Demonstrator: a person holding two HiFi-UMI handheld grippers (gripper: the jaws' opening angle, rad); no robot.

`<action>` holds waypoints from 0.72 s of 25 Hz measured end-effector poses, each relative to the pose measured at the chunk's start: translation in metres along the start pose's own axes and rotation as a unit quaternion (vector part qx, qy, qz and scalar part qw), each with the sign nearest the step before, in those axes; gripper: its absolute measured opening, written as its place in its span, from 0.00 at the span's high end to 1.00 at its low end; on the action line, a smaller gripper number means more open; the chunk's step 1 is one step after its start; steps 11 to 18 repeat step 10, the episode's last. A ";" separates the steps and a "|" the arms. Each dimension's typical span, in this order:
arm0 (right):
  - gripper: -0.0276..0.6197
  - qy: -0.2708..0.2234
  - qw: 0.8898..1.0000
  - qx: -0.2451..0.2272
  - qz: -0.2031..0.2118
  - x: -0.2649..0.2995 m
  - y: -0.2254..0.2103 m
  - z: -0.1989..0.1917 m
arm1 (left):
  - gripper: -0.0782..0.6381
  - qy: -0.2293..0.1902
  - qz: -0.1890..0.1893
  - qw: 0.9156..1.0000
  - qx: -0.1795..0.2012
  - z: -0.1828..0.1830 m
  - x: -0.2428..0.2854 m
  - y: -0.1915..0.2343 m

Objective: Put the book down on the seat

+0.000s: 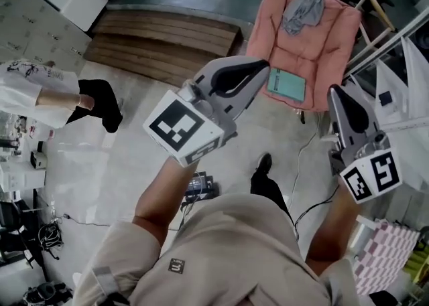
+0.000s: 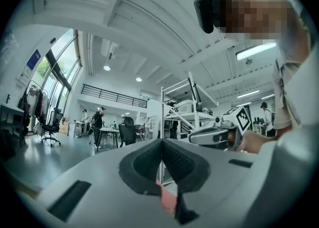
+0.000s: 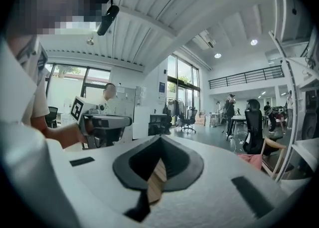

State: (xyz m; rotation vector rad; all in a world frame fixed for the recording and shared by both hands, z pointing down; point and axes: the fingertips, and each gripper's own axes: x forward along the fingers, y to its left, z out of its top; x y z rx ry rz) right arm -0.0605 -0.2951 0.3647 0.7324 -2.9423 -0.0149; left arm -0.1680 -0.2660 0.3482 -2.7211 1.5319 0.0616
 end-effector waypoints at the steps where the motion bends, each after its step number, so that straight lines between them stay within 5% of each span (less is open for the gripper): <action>1: 0.97 -0.005 1.000 -0.004 -0.003 -0.022 0.006 -0.009 | 0.88 -0.002 -0.004 1.000 0.007 -0.007 -0.006 -0.023; 5: 0.97 -0.011 0.999 -0.029 -0.012 -0.097 0.035 0.011 | 0.88 -0.020 -0.006 1.000 0.019 0.019 -0.038 -0.095; 10: 0.97 -0.015 0.999 -0.031 0.000 -0.075 0.040 -0.021 | 0.88 -0.016 0.009 1.000 0.020 -0.016 -0.053 -0.075; 18: 0.97 -0.015 0.999 -0.031 0.000 -0.075 0.040 -0.021 | 0.88 -0.016 0.009 1.000 0.020 -0.016 -0.053 -0.075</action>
